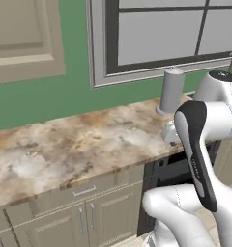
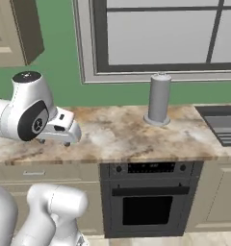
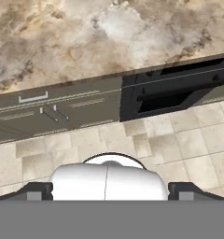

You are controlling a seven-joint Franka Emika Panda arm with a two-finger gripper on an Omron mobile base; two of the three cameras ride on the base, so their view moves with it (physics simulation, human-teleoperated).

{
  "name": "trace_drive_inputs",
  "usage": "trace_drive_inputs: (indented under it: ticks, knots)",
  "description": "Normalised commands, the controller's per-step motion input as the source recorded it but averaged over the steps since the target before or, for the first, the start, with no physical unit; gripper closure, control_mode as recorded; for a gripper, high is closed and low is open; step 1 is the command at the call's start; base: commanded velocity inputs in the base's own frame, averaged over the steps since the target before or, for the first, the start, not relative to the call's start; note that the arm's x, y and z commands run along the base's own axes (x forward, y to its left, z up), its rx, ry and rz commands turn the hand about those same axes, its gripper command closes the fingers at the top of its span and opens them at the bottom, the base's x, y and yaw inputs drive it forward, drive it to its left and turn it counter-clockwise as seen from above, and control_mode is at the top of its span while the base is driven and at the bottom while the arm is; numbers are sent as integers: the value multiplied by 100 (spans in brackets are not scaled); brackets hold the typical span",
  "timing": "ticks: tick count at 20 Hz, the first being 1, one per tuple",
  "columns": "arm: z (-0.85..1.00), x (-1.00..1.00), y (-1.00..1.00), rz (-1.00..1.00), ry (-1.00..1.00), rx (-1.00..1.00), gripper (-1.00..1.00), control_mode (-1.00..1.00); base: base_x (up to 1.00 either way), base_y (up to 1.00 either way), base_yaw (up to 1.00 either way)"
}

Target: Navigate to the sink.

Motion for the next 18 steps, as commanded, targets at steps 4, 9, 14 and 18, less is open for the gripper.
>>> trace_drive_inputs:
  ticks: [4,9,14,18]
  knots:
    - [0,0,0,0,0,0,-100,100,27,-100,1]
    - [0,0,0,0,0,0,-100,100,0,-100,10]
    - [0,0,0,0,0,0,-100,100,0,-100,19]
    - [0,0,0,0,0,0,-100,100,0,-100,30]
